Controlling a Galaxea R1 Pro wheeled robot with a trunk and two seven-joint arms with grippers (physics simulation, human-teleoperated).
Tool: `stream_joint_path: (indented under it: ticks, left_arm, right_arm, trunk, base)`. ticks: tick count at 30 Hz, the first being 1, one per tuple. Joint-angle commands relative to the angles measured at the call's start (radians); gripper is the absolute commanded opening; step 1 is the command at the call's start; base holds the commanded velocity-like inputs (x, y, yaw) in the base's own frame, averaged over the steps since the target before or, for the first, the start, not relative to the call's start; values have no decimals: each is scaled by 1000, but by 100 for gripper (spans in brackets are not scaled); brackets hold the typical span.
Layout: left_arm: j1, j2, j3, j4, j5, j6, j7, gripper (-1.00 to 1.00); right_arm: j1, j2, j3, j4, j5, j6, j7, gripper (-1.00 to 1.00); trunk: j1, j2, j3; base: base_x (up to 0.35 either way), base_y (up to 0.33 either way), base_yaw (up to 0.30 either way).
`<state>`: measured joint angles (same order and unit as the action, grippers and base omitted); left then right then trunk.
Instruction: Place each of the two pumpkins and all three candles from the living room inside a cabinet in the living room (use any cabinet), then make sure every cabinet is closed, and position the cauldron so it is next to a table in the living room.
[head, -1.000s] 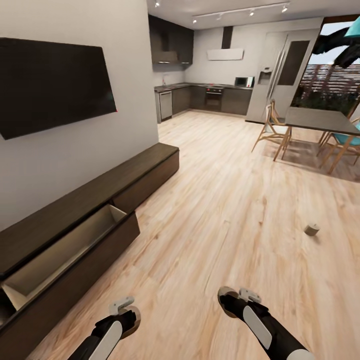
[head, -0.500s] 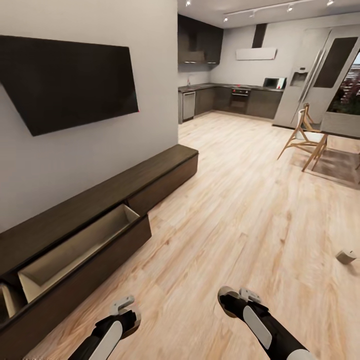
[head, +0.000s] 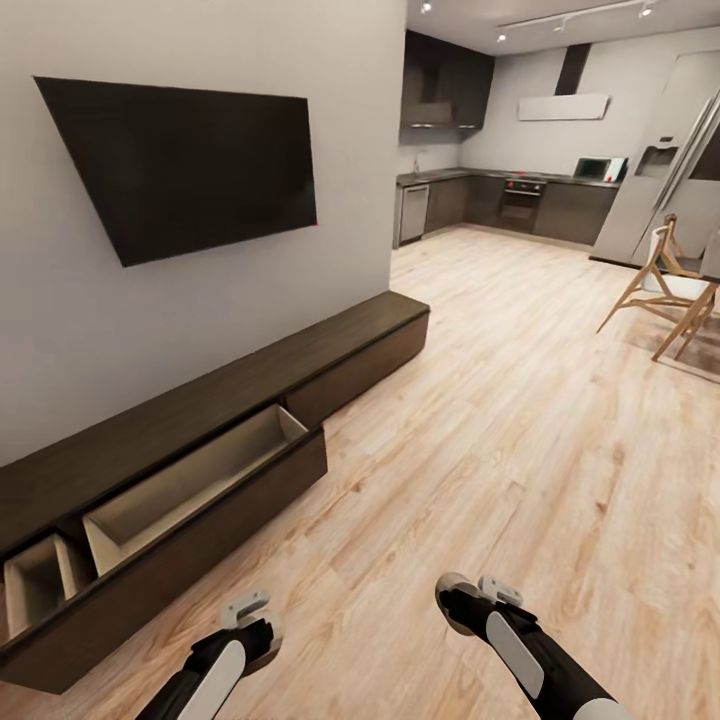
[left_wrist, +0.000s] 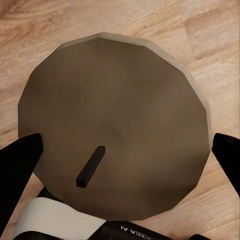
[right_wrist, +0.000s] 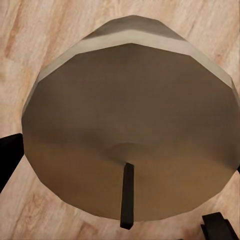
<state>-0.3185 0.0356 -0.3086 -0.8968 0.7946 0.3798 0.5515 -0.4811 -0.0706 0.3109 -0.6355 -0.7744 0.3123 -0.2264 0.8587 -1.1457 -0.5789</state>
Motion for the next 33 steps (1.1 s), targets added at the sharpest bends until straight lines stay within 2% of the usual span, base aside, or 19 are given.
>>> stream_joint_path:
  ticks: [1,20,33]
  left_arm:
    - [-1,1,-4,-2,8,2,8,-100]
    - [-1,1,-4,0,14,4,8,-100]
    - [-1,2,5,-2,18,14,8,-100]
  right_arm:
    - [-1,-2,7,-2,-10,1,-10,-100]
    - [-1,-2,8,-3,-12,2,-10,-100]
    - [-1,0,15,-13,-7,19,-20,-100]
  trunk:
    - [-4,7,2]
    - [-77,140,62]
    - [-127,231,103]
  base:
    - [0,0,31]
    - [0,0,7]
    - [0,0,248]
